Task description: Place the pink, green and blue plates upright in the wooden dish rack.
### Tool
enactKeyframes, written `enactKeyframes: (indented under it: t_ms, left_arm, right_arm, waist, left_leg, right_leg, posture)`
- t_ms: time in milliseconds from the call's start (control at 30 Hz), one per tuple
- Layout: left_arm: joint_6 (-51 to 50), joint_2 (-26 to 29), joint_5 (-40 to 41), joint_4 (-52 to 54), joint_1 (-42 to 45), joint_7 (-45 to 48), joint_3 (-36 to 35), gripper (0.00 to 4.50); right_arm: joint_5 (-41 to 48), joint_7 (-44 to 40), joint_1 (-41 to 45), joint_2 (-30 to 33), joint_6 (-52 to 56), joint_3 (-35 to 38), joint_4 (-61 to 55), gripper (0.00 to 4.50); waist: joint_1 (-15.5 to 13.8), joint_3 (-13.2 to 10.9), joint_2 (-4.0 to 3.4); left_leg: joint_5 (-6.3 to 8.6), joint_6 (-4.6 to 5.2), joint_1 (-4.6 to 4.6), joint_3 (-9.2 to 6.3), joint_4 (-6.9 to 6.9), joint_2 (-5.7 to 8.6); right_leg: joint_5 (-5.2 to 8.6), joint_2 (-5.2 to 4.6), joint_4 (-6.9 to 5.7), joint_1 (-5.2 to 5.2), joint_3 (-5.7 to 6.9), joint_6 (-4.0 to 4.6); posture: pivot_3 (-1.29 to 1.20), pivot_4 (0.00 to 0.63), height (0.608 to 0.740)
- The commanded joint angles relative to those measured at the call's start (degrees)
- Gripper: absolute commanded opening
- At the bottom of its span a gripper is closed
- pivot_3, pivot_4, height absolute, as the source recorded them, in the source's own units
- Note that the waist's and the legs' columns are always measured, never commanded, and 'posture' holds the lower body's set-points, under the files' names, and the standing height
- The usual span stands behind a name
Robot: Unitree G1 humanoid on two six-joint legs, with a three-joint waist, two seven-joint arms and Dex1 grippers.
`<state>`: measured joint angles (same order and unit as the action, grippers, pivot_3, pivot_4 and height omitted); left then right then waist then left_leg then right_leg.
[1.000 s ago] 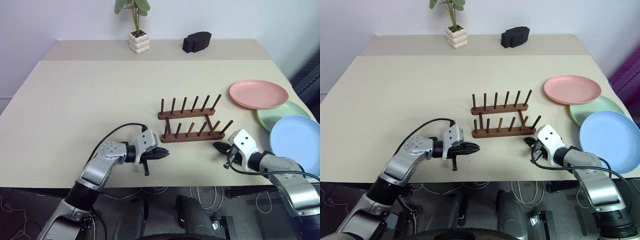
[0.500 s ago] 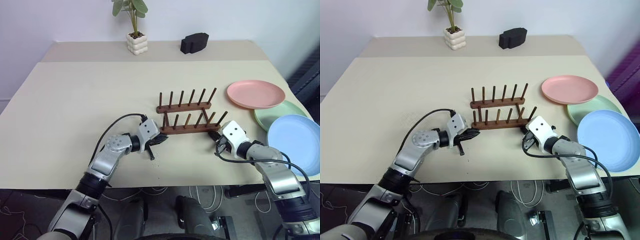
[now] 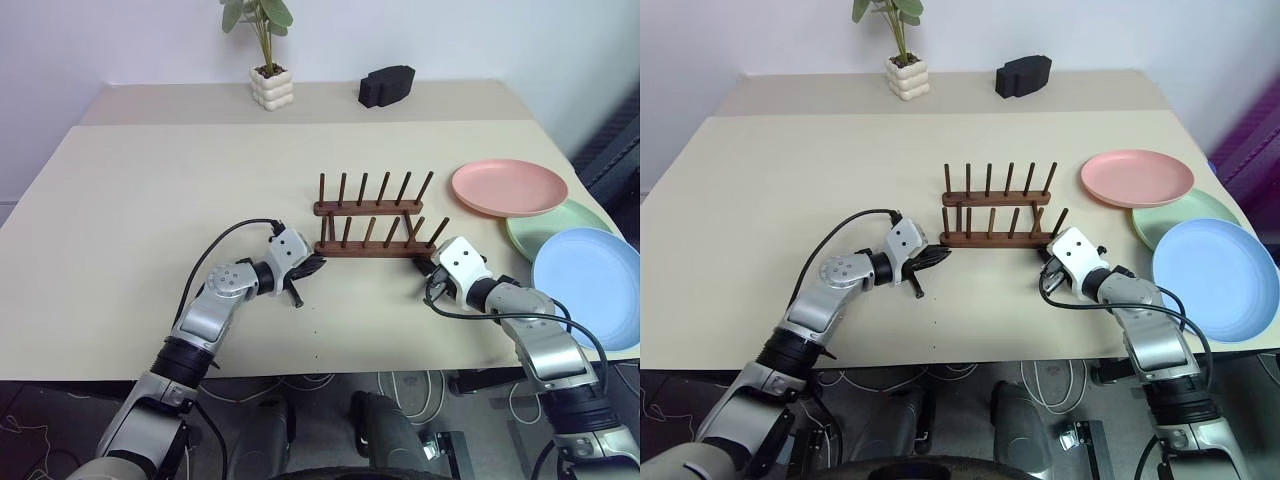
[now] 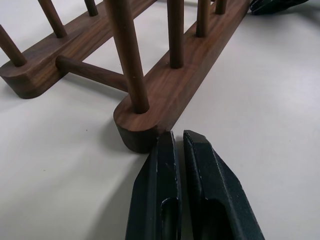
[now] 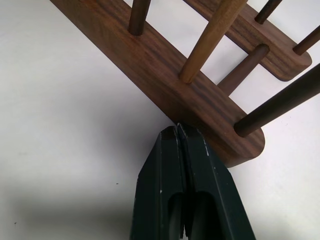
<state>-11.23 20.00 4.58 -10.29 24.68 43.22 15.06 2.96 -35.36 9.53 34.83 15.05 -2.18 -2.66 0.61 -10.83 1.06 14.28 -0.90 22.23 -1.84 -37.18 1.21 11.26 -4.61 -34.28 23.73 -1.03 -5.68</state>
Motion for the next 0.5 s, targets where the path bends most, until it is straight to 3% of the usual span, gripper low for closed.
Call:
enactKeyframes:
  t_ms: [33,133,267,367,500]
  left_arm:
    - [-3.0,1.9,2.9,4.3,-2.9,3.5,-1.1,0.27]
    - [-5.1,3.7,6.8,10.3,-5.7,6.6,-2.7,0.20]
    - [-9.3,6.3,12.0,17.5,-8.9,10.4,-4.1,0.20]
    - [-11.0,7.1,14.0,20.5,-9.6,12.2,-3.5,0.20]
    - [-11.9,5.8,14.8,21.4,-8.5,12.3,-2.6,0.20]
  right_arm:
    - [6.1,-6.0,-2.0,2.7,2.3,3.6,-5.9,0.00]
    - [14.0,-12.7,-4.6,7.5,8.0,8.8,-13.7,0.83]
    - [12.4,-14.7,-4.1,17.2,9.2,15.2,-13.0,2.81]
    - [8.0,-13.7,0.5,22.2,6.1,14.7,-6.1,4.34]
    - [2.4,-13.6,10.2,22.3,0.6,8.1,4.6,4.34]
  waist:
    - [0.0,0.0,0.00]
    - [0.0,-0.1,-0.11]
    - [0.0,-0.1,-0.10]
    - [0.0,-0.1,-0.08]
    - [0.2,-0.1,-0.07]
  left_leg:
    - [0.00,0.00,0.01,0.00,0.02,0.00]
    - [0.02,0.03,0.11,-0.03,0.06,-0.04]
    - [0.04,0.06,0.18,0.01,-0.01,-0.07]
    - [0.04,0.06,0.18,0.04,-0.03,-0.06]
    - [0.04,0.06,0.19,0.08,0.03,-0.04]
  right_leg:
    - [0.01,0.00,0.01,0.00,0.00,-0.01]
    - [0.05,-0.04,0.02,0.10,-0.02,-0.07]
    - [0.10,-0.08,0.02,0.17,-0.04,-0.14]
    - [0.18,-0.12,0.07,0.16,-0.03,-0.24]
    - [0.17,-0.09,0.13,0.19,-0.02,-0.22]
  posture:
    - [0.00,0.150,0.738]
    - [0.00,0.150,0.738]
    - [0.00,0.150,0.738]
    - [0.00,0.150,0.738]
    - [0.00,0.150,0.738]
